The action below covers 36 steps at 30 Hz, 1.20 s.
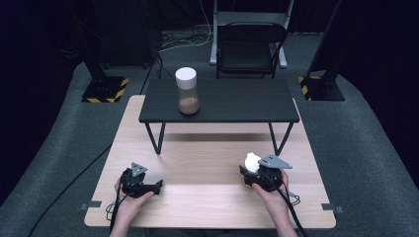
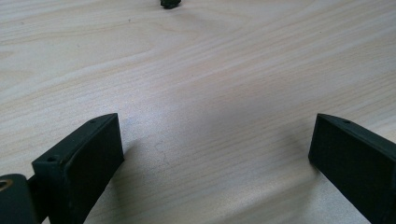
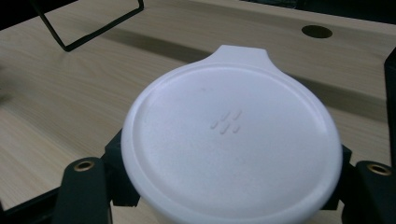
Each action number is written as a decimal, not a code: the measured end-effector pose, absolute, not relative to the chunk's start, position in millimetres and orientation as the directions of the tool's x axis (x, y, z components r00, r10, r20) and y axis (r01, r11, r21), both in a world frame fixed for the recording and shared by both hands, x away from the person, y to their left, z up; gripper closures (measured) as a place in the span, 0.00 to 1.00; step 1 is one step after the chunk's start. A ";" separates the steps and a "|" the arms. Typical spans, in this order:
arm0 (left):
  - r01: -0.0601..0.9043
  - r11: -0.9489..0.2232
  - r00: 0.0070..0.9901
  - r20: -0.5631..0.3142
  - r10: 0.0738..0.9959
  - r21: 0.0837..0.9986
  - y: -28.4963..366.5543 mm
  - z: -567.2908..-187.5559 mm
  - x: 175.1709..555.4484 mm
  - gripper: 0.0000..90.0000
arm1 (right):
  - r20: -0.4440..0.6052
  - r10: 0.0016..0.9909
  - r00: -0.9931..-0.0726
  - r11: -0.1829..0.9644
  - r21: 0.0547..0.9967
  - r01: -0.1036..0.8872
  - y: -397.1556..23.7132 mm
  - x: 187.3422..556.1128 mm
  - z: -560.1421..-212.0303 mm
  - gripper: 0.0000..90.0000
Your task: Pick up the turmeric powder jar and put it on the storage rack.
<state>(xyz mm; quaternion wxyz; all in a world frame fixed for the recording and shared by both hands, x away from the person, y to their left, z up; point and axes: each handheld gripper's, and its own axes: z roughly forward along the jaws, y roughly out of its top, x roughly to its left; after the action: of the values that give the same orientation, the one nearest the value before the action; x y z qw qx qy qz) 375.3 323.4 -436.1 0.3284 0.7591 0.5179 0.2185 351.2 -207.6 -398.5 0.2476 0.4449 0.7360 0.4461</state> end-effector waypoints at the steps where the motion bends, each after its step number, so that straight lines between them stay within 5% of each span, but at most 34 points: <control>1: 0.643 -0.248 0.368 -0.009 0.930 0.725 323.4 -436.1 375.3 0.03 | 0.027 0.874 -0.485 0.213 0.875 0.434 -207.2 351.2 -397.7 0.33; 36: 0.643 -0.248 0.368 -0.008 0.930 0.725 323.4 -436.1 375.3 0.03 | 0.033 0.851 -0.524 0.237 0.866 0.439 -238.3 357.9 -287.5 0.33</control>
<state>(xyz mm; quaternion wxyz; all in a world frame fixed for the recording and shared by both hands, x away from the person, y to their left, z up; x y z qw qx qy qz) 375.3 323.4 -436.1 0.3283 0.7591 0.5179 0.2184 357.9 -238.3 -287.5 0.2319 0.4294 0.7515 0.4439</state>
